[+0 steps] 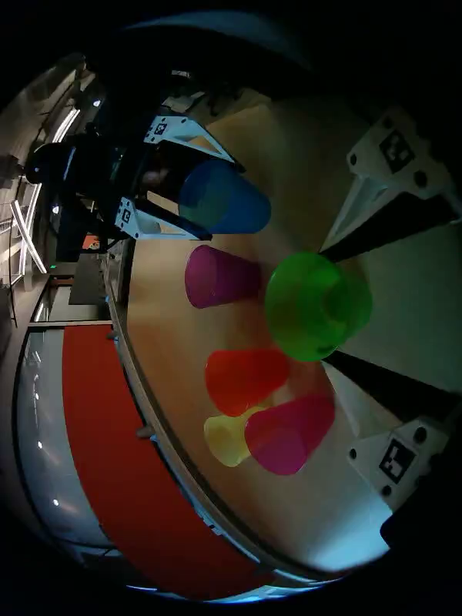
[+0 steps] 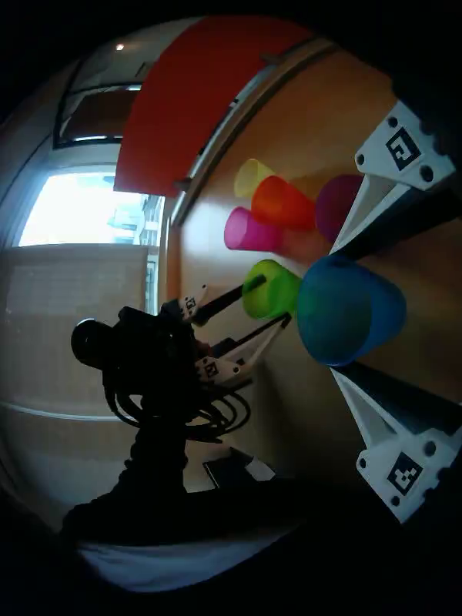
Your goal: Pour water
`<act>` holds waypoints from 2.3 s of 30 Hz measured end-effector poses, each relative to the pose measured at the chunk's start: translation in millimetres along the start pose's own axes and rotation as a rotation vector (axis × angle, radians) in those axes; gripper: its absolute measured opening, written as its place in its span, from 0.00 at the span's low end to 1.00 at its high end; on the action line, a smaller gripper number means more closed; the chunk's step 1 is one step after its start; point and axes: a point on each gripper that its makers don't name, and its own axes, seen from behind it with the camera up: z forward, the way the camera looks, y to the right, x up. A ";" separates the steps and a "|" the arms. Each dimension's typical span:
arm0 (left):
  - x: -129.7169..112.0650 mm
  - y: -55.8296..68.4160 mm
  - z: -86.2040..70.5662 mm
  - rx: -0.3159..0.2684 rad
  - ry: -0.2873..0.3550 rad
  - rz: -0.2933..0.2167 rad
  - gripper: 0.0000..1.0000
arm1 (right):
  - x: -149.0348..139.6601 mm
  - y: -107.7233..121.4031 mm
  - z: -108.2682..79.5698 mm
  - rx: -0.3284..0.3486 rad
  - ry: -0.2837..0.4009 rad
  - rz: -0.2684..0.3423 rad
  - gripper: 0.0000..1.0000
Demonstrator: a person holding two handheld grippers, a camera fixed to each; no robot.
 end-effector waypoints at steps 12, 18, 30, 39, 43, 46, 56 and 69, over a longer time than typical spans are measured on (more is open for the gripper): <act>-4.8 -2.1 -0.6 0.002 -0.002 -0.012 0.82 | -12.0 -4.4 4.8 0.010 -0.019 -0.002 0.92; -5.0 -2.9 -0.5 0.000 -0.004 -0.018 0.82 | -19.3 -6.4 7.4 0.013 -0.029 0.002 0.92; -5.2 -2.1 -0.5 0.001 -0.004 -0.019 0.83 | -29.4 -4.8 8.8 0.006 -0.036 0.006 0.92; -6.0 -2.1 0.1 0.002 -0.008 -0.015 0.83 | -36.6 -3.0 7.6 0.000 -0.043 0.018 0.92; -6.3 -2.0 0.6 0.002 -0.012 -0.016 0.83 | -37.7 -2.5 6.0 0.001 -0.050 0.021 0.93; -7.0 -2.0 0.8 0.001 -0.017 -0.020 0.83 | -40.4 -1.9 5.4 -0.002 -0.061 0.018 0.94; -11.9 -0.7 2.5 -0.005 -0.034 -0.029 0.83 | -49.5 -0.2 5.8 -0.009 -0.091 0.023 0.94; -20.2 -3.1 -2.1 0.000 -0.052 -0.046 0.83 | -60.0 0.9 1.1 -0.020 -0.135 0.009 1.00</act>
